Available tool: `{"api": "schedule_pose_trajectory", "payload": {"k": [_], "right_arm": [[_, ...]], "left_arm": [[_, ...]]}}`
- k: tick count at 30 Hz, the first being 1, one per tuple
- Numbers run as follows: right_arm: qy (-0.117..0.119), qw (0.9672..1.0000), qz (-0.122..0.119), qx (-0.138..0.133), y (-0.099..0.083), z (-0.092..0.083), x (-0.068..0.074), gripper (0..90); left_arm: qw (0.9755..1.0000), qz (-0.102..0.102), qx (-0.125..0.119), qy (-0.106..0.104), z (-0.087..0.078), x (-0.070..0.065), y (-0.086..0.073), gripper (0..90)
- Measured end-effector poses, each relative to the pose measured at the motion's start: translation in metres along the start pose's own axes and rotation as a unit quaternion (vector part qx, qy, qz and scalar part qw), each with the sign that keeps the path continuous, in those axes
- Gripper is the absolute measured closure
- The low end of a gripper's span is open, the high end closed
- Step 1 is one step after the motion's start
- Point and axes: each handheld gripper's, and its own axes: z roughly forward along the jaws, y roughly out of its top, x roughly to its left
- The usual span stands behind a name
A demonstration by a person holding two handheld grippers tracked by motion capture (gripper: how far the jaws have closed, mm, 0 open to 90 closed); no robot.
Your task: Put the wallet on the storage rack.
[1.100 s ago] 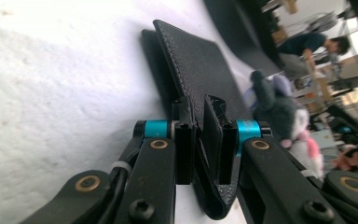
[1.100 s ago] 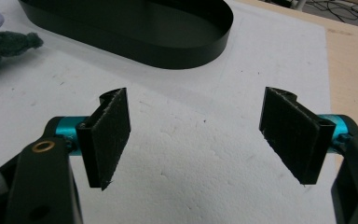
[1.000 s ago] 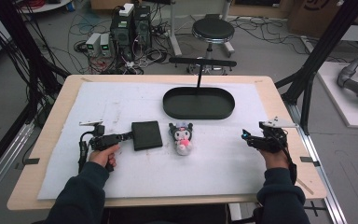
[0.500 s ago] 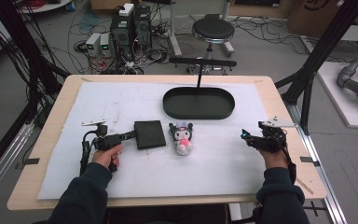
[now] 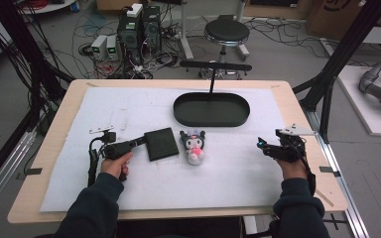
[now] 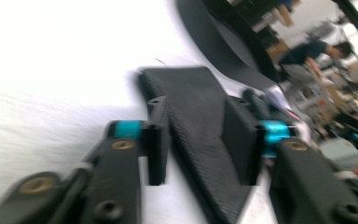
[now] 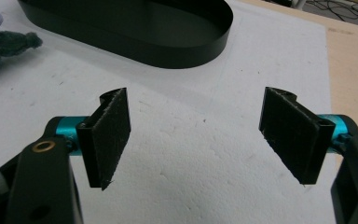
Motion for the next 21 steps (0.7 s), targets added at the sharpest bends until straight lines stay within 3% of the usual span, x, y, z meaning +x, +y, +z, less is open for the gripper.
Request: {"api": "schedule_pose_trajectory", "payload": {"k": [7, 11, 13, 15, 17, 21], "right_arm": [[0.008, 1.0, -0.002, -0.005, 0.002, 0.001, 0.004, 25.1], [0.011, 0.9999, -0.002, -0.005, 0.003, 0.002, 0.005, 25.1], [0.011, 0.9999, -0.003, -0.006, 0.003, 0.001, 0.005, 25.1], [0.009, 0.9999, -0.002, -0.005, 0.003, 0.001, 0.004, 25.1], [0.01, 0.9999, 0.0, -0.003, 0.003, 0.002, 0.005, 25.1], [0.011, 0.9999, -0.004, -0.003, 0.003, 0.002, 0.006, 25.1]], "left_arm": [[0.9987, 0.048, 0.008, 0.018, 0.0, -0.002, 0.0, 63.1], [0.999, 0.04, 0.017, 0.012, 0.003, -0.004, -0.002, 64.3], [0.9994, 0.026, 0.019, 0.009, 0.006, -0.004, -0.003, 57.0], [0.9993, 0.026, 0.014, 0.021, 0.007, -0.003, -0.001, 52.6], [0.9982, 0.038, -0.01, 0.045, 0.005, -0.003, 0.006, 50.3], [0.9951, 0.077, -0.017, 0.059, 0.012, -0.004, 0.02, 51.3]]}}
